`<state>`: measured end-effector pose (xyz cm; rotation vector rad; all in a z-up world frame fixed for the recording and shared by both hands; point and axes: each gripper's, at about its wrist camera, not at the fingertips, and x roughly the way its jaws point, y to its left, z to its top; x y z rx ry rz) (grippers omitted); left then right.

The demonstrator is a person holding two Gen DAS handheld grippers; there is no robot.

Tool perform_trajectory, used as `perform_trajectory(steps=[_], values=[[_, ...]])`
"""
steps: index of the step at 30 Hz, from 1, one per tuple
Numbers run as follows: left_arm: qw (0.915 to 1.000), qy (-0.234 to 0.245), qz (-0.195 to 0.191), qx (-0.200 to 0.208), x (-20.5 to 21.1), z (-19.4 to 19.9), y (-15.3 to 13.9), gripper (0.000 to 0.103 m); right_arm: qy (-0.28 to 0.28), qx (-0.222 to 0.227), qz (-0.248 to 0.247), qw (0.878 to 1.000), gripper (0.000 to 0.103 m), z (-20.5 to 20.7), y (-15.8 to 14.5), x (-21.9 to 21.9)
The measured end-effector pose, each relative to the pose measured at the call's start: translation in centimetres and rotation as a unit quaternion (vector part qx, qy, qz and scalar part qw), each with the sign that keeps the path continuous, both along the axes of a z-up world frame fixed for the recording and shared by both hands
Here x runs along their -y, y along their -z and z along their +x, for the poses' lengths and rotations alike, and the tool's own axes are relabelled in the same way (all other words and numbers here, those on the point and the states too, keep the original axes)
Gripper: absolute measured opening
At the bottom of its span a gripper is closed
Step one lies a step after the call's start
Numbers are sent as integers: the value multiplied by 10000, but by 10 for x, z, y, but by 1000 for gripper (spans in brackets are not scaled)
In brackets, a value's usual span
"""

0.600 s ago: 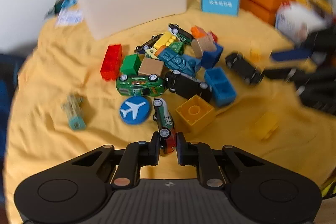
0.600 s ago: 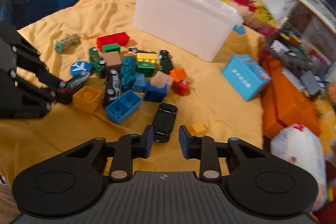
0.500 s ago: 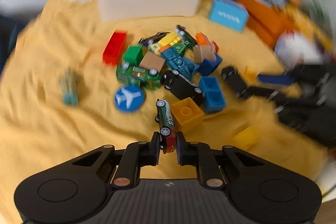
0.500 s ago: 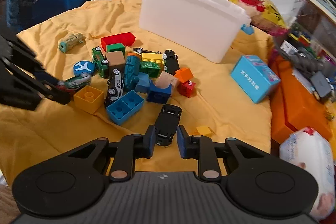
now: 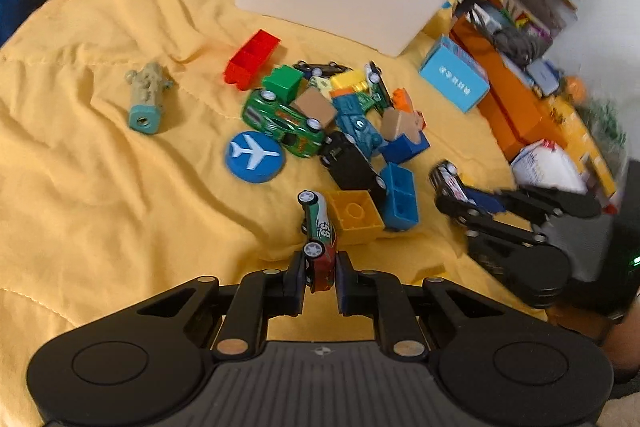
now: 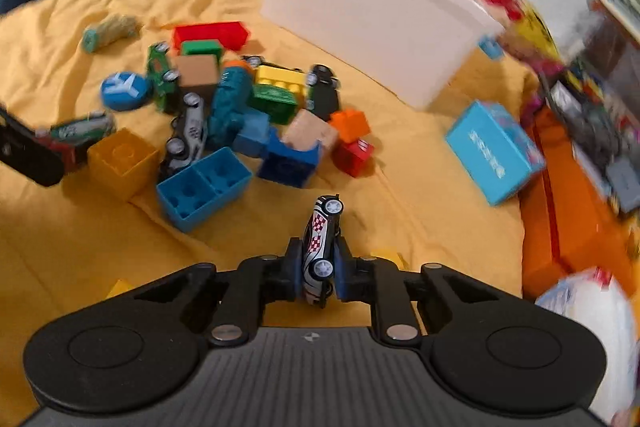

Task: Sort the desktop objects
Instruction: 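Lift the white race car with the right tool while the left lifts a red car, then carry both cars over the white bin and open both tools to drop them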

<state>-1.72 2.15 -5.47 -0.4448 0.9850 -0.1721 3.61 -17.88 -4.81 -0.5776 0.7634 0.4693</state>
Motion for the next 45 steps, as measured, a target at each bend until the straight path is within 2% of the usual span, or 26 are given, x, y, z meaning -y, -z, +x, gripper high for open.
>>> perform_trajectory(steps=[2,3,4,5,7,8,10,12,13,16,20,24,26,29,30,32,35,40,45], values=[[9997,-74,-244,-46,-14,-1,6,19,210,-447,820,9954,18,3,-16,16],[9993,-121,-352,-98,-20,-1,10,20,389,-791,1350,9869,18,6,-23,25],[9988,-174,-424,-157,-25,-2,13,23,585,-1250,1991,9702,18,11,-26,37],[9988,-215,-414,-180,-29,-3,14,26,726,-1554,2359,9565,18,15,-25,42],[9994,-196,-269,-77,-34,-6,11,28,1048,-2007,2698,9359,18,20,-14,49],[9999,-139,-87,-30,-34,-6,7,34,1219,-2140,2778,9285,18,21,-8,53],[9990,36,438,90,-30,-9,-1,41,1467,-2212,2871,9204,28,20,-4,59],[9946,301,939,309,-22,-12,-10,43,1565,-1894,2703,9309,35,14,-10,61],[9922,437,1093,414,-19,-13,-13,43,1540,-1661,2501,9414,35,10,-15,59],[9821,838,1554,658,-4,-10,-17,44,1289,-1318,2210,9577,35,5,-25,53],[9746,1134,1845,575,10,1,-9,44,1094,-1001,1707,9741,40,2,-21,34],[9767,1152,1782,321,9,6,2,41,1053,-1084,1492,9772,43,6,-11,24],[9776,1152,1727,352,7,6,4,38,1088,-1070,1314,9795,43,5,-5,21],[9751,1205,1819,386,10,6,5,35,1085,-1094,1319,9792,43,3,0,23],[9739,1231,1865,398,11,6,5,35,1055,-1061,1301,9802,42,2,1,23],[9707,1311,1971,420,14,6,4,34,1024,-988,1237,9821,34,-1,1,21],[9718,1288,1923,448,14,7,-2,34,919,-872,1101,9858,33,-5,0,16],[9673,1215,2002,971,13,10,-42,33,916,-852,1139,9856,33,-4,-12,19],[9612,1082,1982,1588,9,33,-89,33,836,-379,1287,9874,33,8,-48,21]])
